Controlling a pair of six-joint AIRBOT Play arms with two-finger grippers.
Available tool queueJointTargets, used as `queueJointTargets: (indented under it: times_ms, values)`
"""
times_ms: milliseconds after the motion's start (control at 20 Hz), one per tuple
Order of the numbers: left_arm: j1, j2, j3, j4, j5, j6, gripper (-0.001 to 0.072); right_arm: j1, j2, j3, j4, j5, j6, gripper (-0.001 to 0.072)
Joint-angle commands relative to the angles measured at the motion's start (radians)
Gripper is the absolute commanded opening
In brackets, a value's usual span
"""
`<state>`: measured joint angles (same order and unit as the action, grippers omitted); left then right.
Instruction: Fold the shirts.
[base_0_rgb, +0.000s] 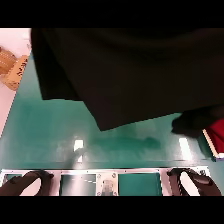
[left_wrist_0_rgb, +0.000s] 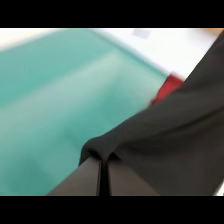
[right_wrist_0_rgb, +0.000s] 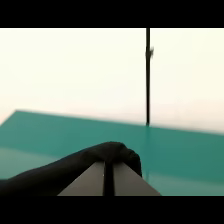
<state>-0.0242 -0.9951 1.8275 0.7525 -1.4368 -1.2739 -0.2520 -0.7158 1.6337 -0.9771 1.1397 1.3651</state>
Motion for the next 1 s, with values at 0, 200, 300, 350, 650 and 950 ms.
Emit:
queueJointTargets:
  times_ms: [0, 200, 300, 350, 650, 950]
  values:
    - [0.0, 0.002, -0.253, 0.05, -0.031, -0.031, 0.0026, 0.001, -0.025, -0.255, 0.111, 0.04, -0.036, 0.0013]
    - [0.0, -0.005, -0.795, 0.045, 0.279, 0.099, 0.0027, 0.043, -0.134, -0.735, 0.244, -0.137, -0.154, 0.0013]
    - [0.0, -0.043, -1.038, 0.013, 0.557, 0.161, 0.0026, 0.097, -0.238, -0.898, 0.25, -0.294, -0.174, 0.0013]
    - [0.0, -0.077, -1.109, -0.011, 0.67, 0.182, 0.0026, 0.123, -0.301, -0.938, 0.256, -0.357, -0.174, 0.0013]
    - [0.0, -0.335, -1.087, -0.274, 0.797, 0.396, 0.0027, 0.201, -0.592, -0.871, 0.315, -0.475, -0.174, 0.0013]
    - [0.0, -0.37, -0.925, -0.261, 0.764, 0.392, 0.0056, 0.093, -0.594, -0.74, 0.311, -0.328, -0.173, 0.0318]
